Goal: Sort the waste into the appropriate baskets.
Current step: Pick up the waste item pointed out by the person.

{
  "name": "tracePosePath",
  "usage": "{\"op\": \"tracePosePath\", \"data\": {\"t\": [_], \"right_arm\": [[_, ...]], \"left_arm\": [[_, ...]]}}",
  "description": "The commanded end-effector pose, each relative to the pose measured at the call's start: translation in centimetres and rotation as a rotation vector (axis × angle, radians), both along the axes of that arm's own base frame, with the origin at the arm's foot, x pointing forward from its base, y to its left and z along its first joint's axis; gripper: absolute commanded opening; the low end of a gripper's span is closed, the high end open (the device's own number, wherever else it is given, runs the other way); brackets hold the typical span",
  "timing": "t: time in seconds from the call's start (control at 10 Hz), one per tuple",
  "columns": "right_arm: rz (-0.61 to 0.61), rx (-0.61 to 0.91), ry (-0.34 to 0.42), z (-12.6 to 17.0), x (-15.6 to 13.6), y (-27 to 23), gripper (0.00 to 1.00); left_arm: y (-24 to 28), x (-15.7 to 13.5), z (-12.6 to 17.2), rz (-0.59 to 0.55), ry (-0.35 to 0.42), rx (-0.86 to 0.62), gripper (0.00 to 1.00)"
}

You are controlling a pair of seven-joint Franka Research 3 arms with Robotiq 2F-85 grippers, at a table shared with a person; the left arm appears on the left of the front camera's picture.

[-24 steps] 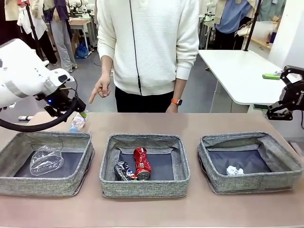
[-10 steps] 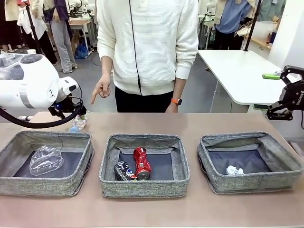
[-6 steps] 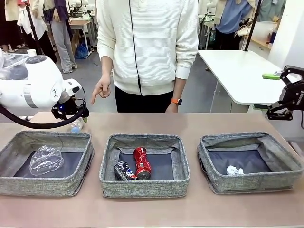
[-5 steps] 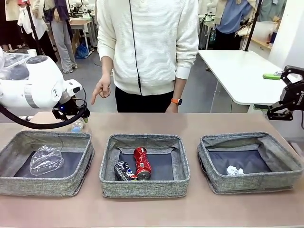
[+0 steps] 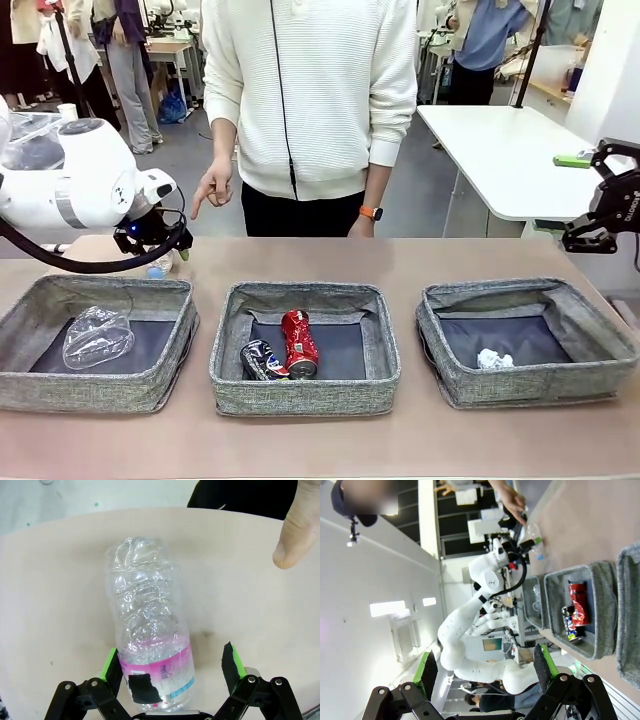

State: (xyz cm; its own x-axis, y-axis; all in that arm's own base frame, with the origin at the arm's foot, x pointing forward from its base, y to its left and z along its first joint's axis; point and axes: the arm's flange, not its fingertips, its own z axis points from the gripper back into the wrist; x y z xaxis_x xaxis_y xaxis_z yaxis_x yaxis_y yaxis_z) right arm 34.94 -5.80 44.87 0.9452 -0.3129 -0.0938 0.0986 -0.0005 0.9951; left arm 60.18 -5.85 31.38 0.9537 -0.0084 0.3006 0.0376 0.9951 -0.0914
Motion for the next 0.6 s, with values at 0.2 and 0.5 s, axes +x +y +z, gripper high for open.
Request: {"op": "tracePosePath", "data": {"t": [0.2, 0.5], "right_arm": [[0.000, 0.015, -0.009, 0.31, -0.03, -0.11, 1.00], [0.000, 0.015, -0.009, 0.31, -0.03, -0.11, 1.00]], "left_arm": [[0.34, 0.23, 0.26, 0.001, 0.000, 0.014, 0.00], [0.53, 0.01, 0.44, 0.019, -0.002, 0.011, 0.00]]}}
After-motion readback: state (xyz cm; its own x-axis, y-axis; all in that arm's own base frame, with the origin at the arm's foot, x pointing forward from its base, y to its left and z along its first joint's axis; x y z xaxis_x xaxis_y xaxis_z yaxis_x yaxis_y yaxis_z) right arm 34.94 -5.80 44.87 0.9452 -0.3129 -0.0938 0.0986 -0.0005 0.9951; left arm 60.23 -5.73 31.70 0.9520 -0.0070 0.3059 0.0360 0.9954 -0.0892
